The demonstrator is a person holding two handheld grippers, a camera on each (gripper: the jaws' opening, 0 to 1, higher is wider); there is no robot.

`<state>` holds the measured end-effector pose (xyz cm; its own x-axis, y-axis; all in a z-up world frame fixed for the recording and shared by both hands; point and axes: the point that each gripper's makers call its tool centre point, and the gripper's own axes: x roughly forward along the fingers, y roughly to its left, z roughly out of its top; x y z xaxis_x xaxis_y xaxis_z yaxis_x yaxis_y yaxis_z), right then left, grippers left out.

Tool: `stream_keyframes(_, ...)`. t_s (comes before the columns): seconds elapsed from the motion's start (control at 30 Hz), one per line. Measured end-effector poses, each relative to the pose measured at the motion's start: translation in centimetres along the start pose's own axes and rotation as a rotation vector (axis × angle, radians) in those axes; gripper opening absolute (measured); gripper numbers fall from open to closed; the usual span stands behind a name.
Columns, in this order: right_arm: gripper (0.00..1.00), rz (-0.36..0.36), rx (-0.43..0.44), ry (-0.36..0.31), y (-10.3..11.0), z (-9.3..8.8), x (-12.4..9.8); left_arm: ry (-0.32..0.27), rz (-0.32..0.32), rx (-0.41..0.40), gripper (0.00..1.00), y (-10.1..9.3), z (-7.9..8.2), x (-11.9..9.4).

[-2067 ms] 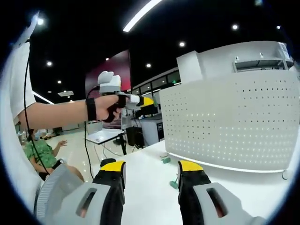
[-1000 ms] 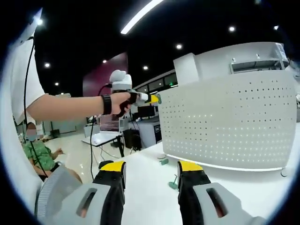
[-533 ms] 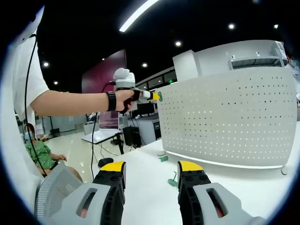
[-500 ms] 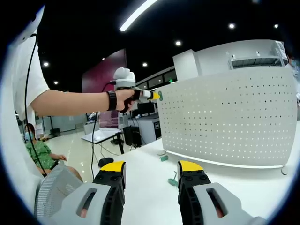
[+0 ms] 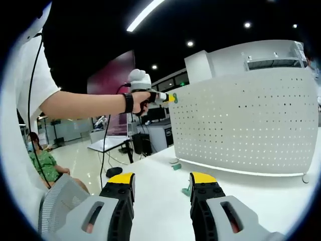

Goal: Insert the hook assembly into the mounting plate slot until the hook locks in place.

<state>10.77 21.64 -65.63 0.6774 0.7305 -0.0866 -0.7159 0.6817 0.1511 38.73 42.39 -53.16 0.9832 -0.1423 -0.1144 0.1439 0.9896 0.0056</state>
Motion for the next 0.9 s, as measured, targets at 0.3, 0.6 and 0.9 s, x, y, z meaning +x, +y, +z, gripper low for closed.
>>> stream_keyframes(0.3,0.44,-0.025,0.01,-0.007,-0.2,0.1,-0.2,0.001,0.017,0.006,0.02,0.2,-0.1,1.1)
stream_keyframes(0.6,0.44,-0.044,0.01,0.004,-0.5,-0.1,-0.2,-0.008,0.016,0.013,0.02,0.7,0.3,2.4)
stream_keyframes(0.9,0.44,-0.056,0.011,0.012,-0.7,-0.3,-0.1,-0.005,0.016,0.022,0.02,1.0,0.5,3.6)
